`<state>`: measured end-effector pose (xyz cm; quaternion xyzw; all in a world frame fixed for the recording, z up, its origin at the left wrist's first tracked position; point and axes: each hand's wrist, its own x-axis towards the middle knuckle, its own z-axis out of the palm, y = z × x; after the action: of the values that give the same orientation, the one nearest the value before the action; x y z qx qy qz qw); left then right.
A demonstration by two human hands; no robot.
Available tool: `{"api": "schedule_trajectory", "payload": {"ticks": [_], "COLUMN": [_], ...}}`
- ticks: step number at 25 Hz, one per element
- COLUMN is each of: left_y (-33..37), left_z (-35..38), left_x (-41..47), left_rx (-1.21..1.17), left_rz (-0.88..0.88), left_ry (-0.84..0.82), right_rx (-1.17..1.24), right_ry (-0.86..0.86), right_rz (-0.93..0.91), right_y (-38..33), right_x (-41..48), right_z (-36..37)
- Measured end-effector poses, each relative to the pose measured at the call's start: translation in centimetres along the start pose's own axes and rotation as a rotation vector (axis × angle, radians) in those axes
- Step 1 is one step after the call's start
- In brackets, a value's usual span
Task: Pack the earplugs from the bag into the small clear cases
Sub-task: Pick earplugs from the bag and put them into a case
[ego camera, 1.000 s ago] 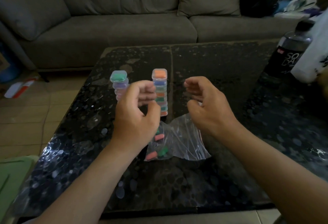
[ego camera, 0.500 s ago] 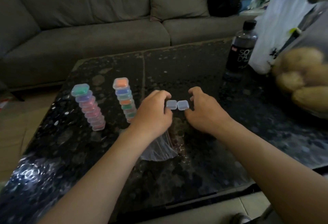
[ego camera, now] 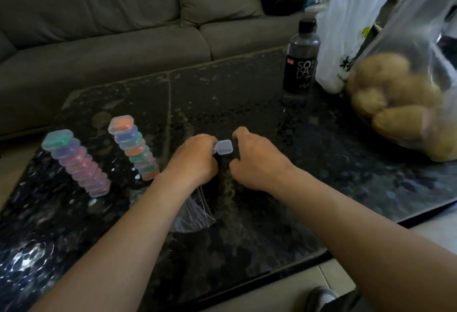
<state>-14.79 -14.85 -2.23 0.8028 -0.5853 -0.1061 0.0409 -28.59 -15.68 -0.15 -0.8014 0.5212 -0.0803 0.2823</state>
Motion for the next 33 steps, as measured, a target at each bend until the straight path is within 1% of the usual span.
{"api": "schedule_trajectory", "payload": {"ticks": [4, 6, 8, 11, 13, 14, 16, 18, 19, 21, 24, 27, 31, 33], "left_y": [-0.3, -0.4, -0.6, -1.3, -2.3, -2.8, -4.1, -5.6, -6.4, -7.7, -10.0, -11.2, -11.6, -11.6], "left_z": [0.4, 0.6, 0.6, -0.8, -1.8, -2.3, -3.0, -3.4, -3.5, -3.9, -3.6, -3.2, -3.3, -3.1], "left_x": [0.3, 0.4, 0.3, -0.5, -2.0, -3.0, -5.0, -6.7, -7.2, -8.4, -9.8, -10.9, -11.6, -11.8], "left_rx": [0.026, -0.001, -0.096, -0.361, -0.481, -0.51, -0.502, -0.503, -0.554, -0.753, -0.993, -1.179, -1.143, -1.103], "left_rz": [0.017, -0.006, -0.029, -0.035, 0.042, 0.114, 0.274, 0.349, 0.34, 0.259, 0.117, 0.047, 0.115, 0.152], "left_ry": [0.051, 0.071, 0.093, 0.172, 0.252, 0.293, 0.358, 0.386, 0.386, 0.348, 0.282, 0.257, 0.275, 0.282], "right_rx": [0.002, 0.012, 0.015, 0.056, 0.2, 0.307, 0.505, 0.628, 0.678, 0.756, 0.786, 0.826, 0.921, 0.92], "right_ry": [-0.022, -0.025, -0.024, 0.007, 0.025, 0.034, 0.028, -0.014, -0.039, -0.073, -0.117, -0.142, -0.164, -0.151], "right_rz": [-0.011, -0.009, -0.008, -0.018, -0.044, -0.077, -0.161, -0.21, -0.225, -0.234, -0.275, -0.28, -0.254, -0.26], "right_y": [-0.2, -0.3, -0.3, -0.7, -1.2, -1.5, -2.1, -3.0, -3.5, -4.5, -6.2, -7.2, -7.9, -8.0], "right_x": [0.1, 0.1, 0.1, 0.2, 0.3, 0.3, 0.2, -0.1, -0.3, -0.9, -1.6, -2.2, -2.6, -2.7], "right_z": [0.0, 0.2, 0.3, 0.5, 0.5, 0.6, 0.9, 1.5, 1.8, 2.4, 3.0, 3.8, 4.7, 5.0]}}
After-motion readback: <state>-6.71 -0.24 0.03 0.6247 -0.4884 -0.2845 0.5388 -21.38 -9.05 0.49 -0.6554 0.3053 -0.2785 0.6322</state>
